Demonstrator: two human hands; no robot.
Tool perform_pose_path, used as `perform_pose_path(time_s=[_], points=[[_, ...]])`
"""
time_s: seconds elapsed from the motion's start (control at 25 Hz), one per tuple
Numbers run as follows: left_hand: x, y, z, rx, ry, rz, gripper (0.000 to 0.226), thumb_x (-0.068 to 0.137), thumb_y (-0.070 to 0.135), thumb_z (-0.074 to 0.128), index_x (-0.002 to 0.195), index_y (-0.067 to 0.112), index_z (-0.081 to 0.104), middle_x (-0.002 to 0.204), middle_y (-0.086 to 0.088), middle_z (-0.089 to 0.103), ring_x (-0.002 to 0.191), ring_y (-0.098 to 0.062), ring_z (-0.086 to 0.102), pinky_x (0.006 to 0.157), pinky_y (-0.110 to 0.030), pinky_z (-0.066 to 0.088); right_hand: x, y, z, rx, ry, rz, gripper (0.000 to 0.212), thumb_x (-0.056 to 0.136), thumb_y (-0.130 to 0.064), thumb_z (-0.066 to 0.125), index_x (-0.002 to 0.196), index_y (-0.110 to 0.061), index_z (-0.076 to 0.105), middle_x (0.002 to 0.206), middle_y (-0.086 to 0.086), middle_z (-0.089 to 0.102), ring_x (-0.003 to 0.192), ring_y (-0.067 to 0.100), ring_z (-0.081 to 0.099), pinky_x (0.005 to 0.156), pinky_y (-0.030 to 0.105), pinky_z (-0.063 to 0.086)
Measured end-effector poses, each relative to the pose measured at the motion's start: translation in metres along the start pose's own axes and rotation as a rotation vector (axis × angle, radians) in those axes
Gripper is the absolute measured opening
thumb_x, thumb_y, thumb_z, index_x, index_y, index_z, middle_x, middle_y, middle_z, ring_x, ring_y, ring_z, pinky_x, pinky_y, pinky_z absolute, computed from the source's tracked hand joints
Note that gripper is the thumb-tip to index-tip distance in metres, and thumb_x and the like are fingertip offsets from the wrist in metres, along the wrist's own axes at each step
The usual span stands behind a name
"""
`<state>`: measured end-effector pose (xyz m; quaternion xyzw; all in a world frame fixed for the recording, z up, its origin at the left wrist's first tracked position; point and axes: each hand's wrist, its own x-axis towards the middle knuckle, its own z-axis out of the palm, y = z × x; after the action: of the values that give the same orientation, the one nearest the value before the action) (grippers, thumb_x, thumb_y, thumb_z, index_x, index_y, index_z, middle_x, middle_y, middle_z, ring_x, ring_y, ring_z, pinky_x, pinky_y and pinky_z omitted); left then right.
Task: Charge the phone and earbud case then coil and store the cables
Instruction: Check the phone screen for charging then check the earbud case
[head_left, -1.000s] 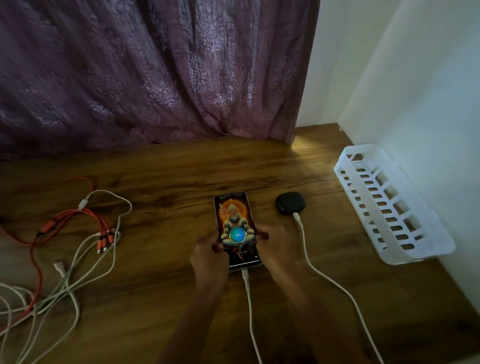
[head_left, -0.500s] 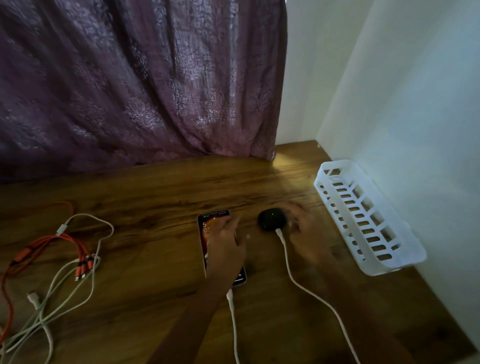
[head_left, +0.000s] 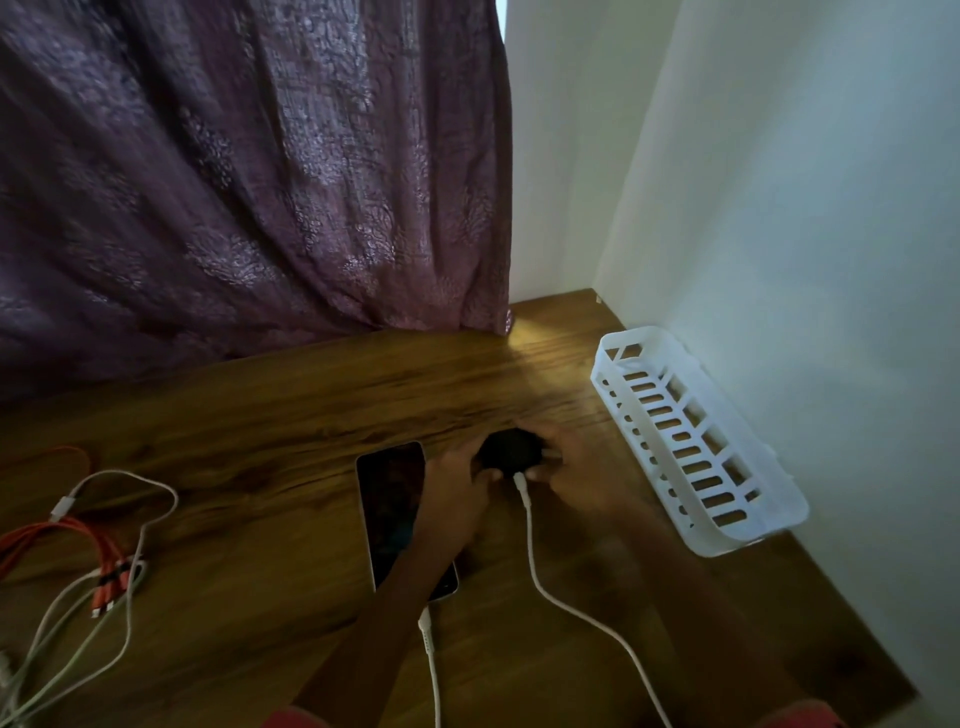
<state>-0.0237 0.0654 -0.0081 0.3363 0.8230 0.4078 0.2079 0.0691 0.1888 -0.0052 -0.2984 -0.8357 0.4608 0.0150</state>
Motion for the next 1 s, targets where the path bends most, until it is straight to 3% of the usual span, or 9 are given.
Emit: perform_pose_path(time_s=[0.08, 0.16, 0.24, 0.36, 0.4, 0.48, 0.64, 0.72, 1.0], points=[[-0.008, 0.008, -0.015, -0.047, 0.026, 0.072, 0.052, 0.081, 0.004, 0.066, 0.129, 0.013, 0.051, 0.126, -0.009, 0.060, 0.117, -0.021, 0.055, 0.099, -0.017, 0.036, -0.012, -0.011, -0.010, 0.090, 0.034, -0.063, 0.055, 0.081, 0.002, 0.065, 0.118, -0.035, 0.051, 0.119, -0.008, 0.056, 0.116, 0.013, 0.055, 0.095, 0.020, 0.042], [-0.017, 0.019, -0.033, -0.086, 0.092, 0.170, 0.057, 0.076, 0.005, 0.072, 0.127, 0.019, 0.052, 0.124, -0.007, 0.061, 0.114, -0.019, 0.057, 0.101, -0.034, 0.044, -0.028, -0.032, -0.025, 0.197, 0.073, -0.152, 0.049, 0.080, 0.005, 0.065, 0.118, -0.024, 0.057, 0.108, -0.013, 0.058, 0.099, 0.002, 0.059, 0.088, 0.016, 0.048], [-0.027, 0.038, -0.055, -0.130, 0.170, 0.264, 0.059, 0.072, 0.005, 0.074, 0.121, 0.029, 0.052, 0.121, -0.003, 0.062, 0.111, -0.015, 0.059, 0.096, -0.036, 0.049, -0.043, -0.058, -0.039, 0.266, 0.078, -0.241, 0.050, 0.079, 0.009, 0.063, 0.122, -0.016, 0.054, 0.106, -0.013, 0.057, 0.091, -0.007, 0.058, 0.079, 0.005, 0.046], [-0.044, 0.069, -0.089, -0.245, 0.203, 0.342, 0.061, 0.068, 0.003, 0.075, 0.112, 0.039, 0.053, 0.114, 0.005, 0.065, 0.104, -0.006, 0.062, 0.092, -0.029, 0.052, -0.057, -0.089, -0.052, 0.256, 0.120, -0.344, 0.053, 0.078, 0.006, 0.065, 0.105, -0.037, 0.048, 0.098, -0.031, 0.052, 0.085, -0.026, 0.053, 0.081, -0.002, 0.041], [-0.051, 0.079, -0.100, -0.295, 0.196, 0.359, 0.061, 0.067, 0.003, 0.075, 0.111, 0.040, 0.054, 0.111, 0.010, 0.067, 0.102, -0.003, 0.063, 0.090, -0.027, 0.052, -0.063, -0.099, -0.056, 0.263, 0.145, -0.384, 0.054, 0.078, 0.006, 0.065, 0.102, -0.039, 0.047, 0.094, -0.038, 0.056, 0.085, -0.027, 0.052, 0.084, 0.002, 0.044], [-0.067, 0.098, -0.119, -0.410, 0.171, 0.401, 0.059, 0.063, 0.007, 0.075, 0.112, 0.034, 0.057, 0.108, 0.017, 0.068, 0.102, -0.001, 0.063, 0.087, -0.023, 0.052, -0.078, -0.116, -0.062, 0.318, 0.137, -0.454, 0.053, 0.079, 0.008, 0.062, 0.106, -0.035, 0.048, 0.080, -0.042, 0.062, 0.085, -0.022, 0.057, 0.076, 0.002, 0.046], [-0.089, 0.123, -0.140, -0.503, 0.138, 0.500, 0.056, 0.058, 0.011, 0.069, 0.112, 0.025, 0.058, 0.112, 0.022, 0.063, 0.099, 0.001, 0.064, 0.078, -0.011, 0.050, -0.106, -0.138, -0.070, 0.398, 0.218, -0.631, 0.050, 0.069, -0.005, 0.071, 0.109, -0.030, 0.057, 0.100, -0.026, 0.068, 0.103, 0.003, 0.063, 0.085, 0.016, 0.051], [-0.096, 0.129, -0.145, -0.510, 0.146, 0.524, 0.056, 0.059, 0.006, 0.069, 0.110, 0.025, 0.058, 0.111, 0.023, 0.063, 0.098, 0.001, 0.064, 0.076, -0.009, 0.050, -0.116, -0.145, -0.069, 0.447, 0.236, -0.664, 0.049, 0.064, -0.011, 0.072, 0.109, -0.027, 0.058, 0.103, -0.020, 0.069, 0.105, 0.008, 0.063, 0.084, 0.018, 0.051], [-0.111, 0.140, -0.151, -0.545, 0.176, 0.582, 0.055, 0.059, 0.005, 0.069, 0.111, 0.022, 0.059, 0.106, 0.016, 0.069, 0.097, 0.001, 0.065, 0.075, -0.010, 0.050, -0.135, -0.160, -0.072, 0.452, 0.264, -0.726, 0.051, 0.059, -0.009, 0.069, 0.105, -0.028, 0.057, 0.089, -0.030, 0.068, 0.095, -0.005, 0.064, 0.073, 0.006, 0.048]])
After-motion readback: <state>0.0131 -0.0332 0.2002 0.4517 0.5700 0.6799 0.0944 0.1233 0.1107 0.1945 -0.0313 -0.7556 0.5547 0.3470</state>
